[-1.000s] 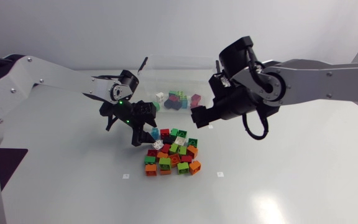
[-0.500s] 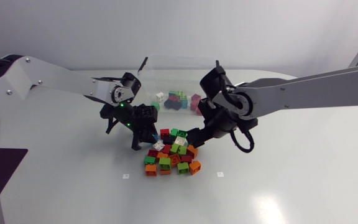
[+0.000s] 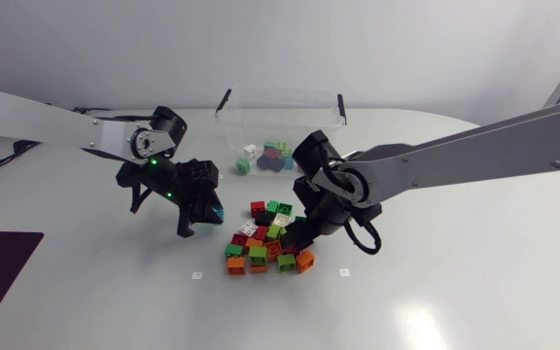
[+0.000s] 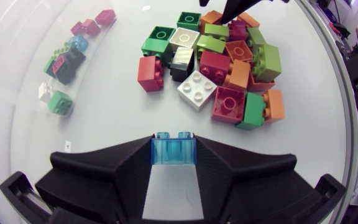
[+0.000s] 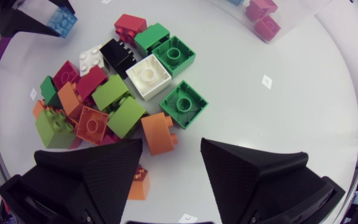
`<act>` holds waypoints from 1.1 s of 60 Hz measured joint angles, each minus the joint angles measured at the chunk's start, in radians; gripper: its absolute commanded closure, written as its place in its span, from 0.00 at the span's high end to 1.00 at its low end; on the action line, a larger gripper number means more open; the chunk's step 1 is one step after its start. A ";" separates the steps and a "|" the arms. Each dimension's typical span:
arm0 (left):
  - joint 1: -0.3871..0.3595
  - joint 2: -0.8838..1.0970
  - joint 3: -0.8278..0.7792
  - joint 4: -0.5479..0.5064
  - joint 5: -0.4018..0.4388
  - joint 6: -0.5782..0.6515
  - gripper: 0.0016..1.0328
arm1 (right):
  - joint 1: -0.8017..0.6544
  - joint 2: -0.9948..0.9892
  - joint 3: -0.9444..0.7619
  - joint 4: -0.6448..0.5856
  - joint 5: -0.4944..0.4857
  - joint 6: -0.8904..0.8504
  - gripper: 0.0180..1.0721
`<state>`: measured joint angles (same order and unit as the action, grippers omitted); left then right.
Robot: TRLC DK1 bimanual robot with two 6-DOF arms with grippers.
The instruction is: Place the duplo bricks in the container
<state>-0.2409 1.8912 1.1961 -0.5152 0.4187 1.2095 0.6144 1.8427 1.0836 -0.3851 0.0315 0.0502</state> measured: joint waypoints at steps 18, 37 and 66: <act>0.025 -0.182 -0.044 -0.002 0.000 -0.024 0.31 | 0.020 0.050 0.003 0.027 0.003 -0.008 0.48; 0.025 -0.284 -0.039 -0.003 0.015 -0.131 0.31 | 0.039 0.088 0.048 0.046 0.003 -0.015 0.36; -0.012 -0.280 0.122 0.055 0.016 -0.358 0.31 | 0.035 0.055 -0.006 0.099 0.019 -0.036 0.23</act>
<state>-0.2531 1.6115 1.3182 -0.4602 0.4351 0.8513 0.6498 1.8973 1.0779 -0.2863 0.0505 0.0139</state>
